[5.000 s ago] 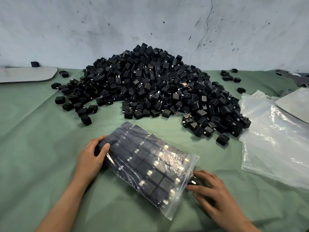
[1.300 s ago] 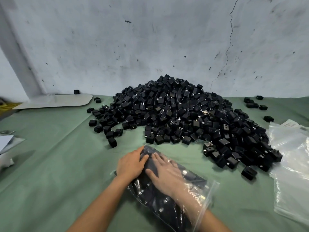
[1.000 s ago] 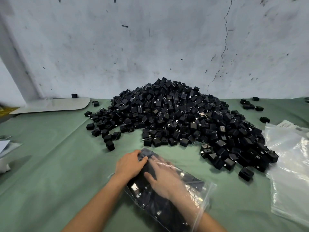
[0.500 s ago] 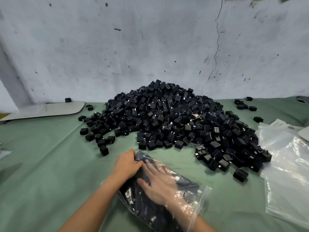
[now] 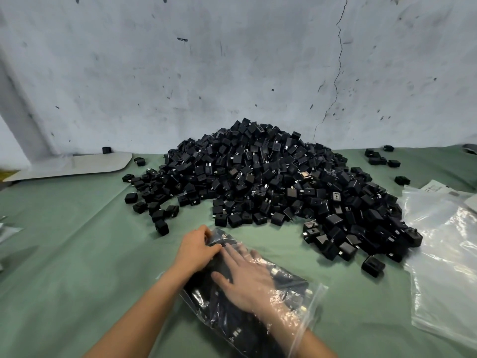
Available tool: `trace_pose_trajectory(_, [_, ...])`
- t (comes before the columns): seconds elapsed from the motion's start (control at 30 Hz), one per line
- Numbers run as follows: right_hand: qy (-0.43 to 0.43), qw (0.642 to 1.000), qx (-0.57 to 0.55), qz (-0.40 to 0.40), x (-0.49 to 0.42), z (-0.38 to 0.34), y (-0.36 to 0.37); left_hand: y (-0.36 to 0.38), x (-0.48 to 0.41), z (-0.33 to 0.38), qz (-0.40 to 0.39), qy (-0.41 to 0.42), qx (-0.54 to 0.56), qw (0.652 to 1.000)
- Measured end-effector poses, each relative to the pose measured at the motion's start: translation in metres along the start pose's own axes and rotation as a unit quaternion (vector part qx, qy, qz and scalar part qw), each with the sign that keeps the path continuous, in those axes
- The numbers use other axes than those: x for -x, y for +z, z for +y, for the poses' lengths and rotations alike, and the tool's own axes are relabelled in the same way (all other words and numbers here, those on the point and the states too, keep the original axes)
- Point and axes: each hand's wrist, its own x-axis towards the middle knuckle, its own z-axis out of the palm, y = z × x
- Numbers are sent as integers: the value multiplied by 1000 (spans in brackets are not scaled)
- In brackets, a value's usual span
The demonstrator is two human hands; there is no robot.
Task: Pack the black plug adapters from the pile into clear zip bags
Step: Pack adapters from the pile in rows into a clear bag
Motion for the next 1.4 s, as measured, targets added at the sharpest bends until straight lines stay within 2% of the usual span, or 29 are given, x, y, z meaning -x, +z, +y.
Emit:
trace_pose_trajectory(0.33, [-10,999,31,-7,2,-3,-9,6,2,-6,26,11,32,999])
trace_pose_trajectory(0.6, [-27,999,26,3,3,-6,-14,11,-5,6,-23,-66,-30,997])
trace_pose_trajectory(0.9, [-52,998,29,5,6,-9,-22,11,-6,5,-42,-65,-87,993])
trace_pose_trajectory(1.2, [-29,999,15,-2,-1,-13,-23,18,4,-4,-36,22,-161,986])
trace_pose_trajectory(1.33, [-62,996,59,8,16,-8,-26,19,11,-3,-37,50,-219,974])
trace_pose_trajectory(1.4, [-81,994,71,-8,36,-1,-27,20,14,-1,-13,58,-263,963])
